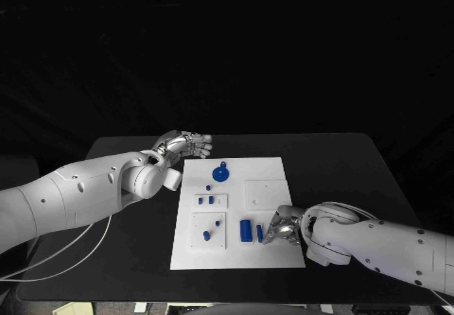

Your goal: Assemble the parts on the task board

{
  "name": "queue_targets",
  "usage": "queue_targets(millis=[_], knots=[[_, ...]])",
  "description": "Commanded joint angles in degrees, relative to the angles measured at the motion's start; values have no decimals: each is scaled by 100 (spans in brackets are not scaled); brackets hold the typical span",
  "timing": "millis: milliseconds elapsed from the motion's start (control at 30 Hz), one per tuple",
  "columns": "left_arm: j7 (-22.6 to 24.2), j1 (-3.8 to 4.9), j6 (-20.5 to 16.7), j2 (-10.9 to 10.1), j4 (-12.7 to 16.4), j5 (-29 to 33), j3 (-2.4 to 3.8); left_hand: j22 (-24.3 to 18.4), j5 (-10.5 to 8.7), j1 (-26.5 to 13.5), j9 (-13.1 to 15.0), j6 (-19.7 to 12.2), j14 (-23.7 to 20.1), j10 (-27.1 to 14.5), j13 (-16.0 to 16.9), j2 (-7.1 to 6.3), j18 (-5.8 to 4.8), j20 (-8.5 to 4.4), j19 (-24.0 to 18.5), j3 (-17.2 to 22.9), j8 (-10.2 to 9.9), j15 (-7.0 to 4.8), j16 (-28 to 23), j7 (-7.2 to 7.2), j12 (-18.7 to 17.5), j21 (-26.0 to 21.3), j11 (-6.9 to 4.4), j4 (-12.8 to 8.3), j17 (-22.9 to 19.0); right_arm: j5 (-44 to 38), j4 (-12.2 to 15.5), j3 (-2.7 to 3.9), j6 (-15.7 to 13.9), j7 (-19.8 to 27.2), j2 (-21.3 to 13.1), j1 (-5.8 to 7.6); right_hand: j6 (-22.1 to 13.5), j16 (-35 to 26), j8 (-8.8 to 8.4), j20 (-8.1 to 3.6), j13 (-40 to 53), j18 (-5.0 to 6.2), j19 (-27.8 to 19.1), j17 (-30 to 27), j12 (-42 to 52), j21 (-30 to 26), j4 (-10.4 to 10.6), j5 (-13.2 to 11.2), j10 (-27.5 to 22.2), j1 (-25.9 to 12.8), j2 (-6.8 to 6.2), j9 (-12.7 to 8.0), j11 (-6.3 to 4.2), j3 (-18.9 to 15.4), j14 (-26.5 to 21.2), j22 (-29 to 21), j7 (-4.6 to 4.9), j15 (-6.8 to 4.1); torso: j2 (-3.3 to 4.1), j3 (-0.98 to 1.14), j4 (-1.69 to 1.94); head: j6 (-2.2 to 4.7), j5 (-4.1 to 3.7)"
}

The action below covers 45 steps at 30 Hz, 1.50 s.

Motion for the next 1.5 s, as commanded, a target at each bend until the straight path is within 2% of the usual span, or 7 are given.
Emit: queue_targets(millis=[33,367,500,700,767,1233,1500], knots=[[33,6,70,7,11,-28,3,6,-5,-6,-8,-37,-24,8,-6,14,50,28,-26,-20,22,20,-28,-2,6,-35,-15,-17,7,-120,9,-1,208,93,26,-6,-28,-10,20,-12,4,354,6,-6,-35,0,-34,5,7,62,-2,9,-17,-6,-5,42,10,-36,3,0,3,0,-1],[31,6,69,5,13,-29,3,9,-6,-5,-9,-37,-23,8,-6,15,49,29,-25,-19,23,20,-31,-1,6,-37,-15,-16,11,-102,-62,-1,137,59,61,-7,-14,-13,23,20,0,354,8,-9,-40,-10,13,4,20,13,73,5,-13,-71,-2,37,12,-30,2,-2,4,1,-6],[29,6,71,0,12,-29,3,10,-5,-6,-10,-36,-23,9,-6,18,49,29,-25,-18,24,20,-33,-1,6,-37,-15,-14,13,-100,-73,-1,164,20,82,-7,17,-12,33,37,2,354,11,-10,-36,-14,104,5,34,-90,239,1,-23,-100,0,35,2,-34,2,-1,2,-8,-6],[24,6,64,5,13,-30,3,10,-5,-6,-10,-36,-23,9,-6,21,49,29,-24,-18,24,20,-33,-1,7,-38,-15,-13,14,-100,-137,-1,204,-22,144,-7,37,-11,38,42,6,354,9,-10,-32,-16,135,10,42,-140,325,-3,-30,-108,-1,36,-6,-39,3,2,3,-11,-7],[19,6,60,5,11,-34,3,11,-5,-5,-10,-36,-22,9,-6,21,49,29,-24,-17,24,20,-34,-2,7,-38,-15,-13,15,-100,-160,-1,236,-34,169,-7,45,-10,38,39,7,354,6,-10,-31,-18,121,7,48,-95,413,-8,-37,-45,-3,37,-12,-46,2,0,3,-9,-9],[10,6,61,6,16,-41,1,15,-4,11,-12,-37,-22,8,-7,22,50,28,-24,-10,25,19,-39,-2,6,-41,-15,-21,23,-103,-261,-2,444,-175,240,-8,58,-6,30,47,15,354,-2,-10,-33,-9,-21,105,56,3,524,-30,-37,107,-5,53,-12,-45,3,0,2,-8,-9],[5,6,60,2,13,-52,1,17,-5,15,-12,-37,-21,9,-8,22,50,28,-24,-9,26,19,-41,-2,6,-43,-16,-22,25,-101,-317,-7,410,-199,304,-10,67,-5,29,63,17,354,-3,-12,-36,-6,-30,184,61,-32,599,-39,-34,150,-5,57,-9,-40,2,0,4,-14,-12]])
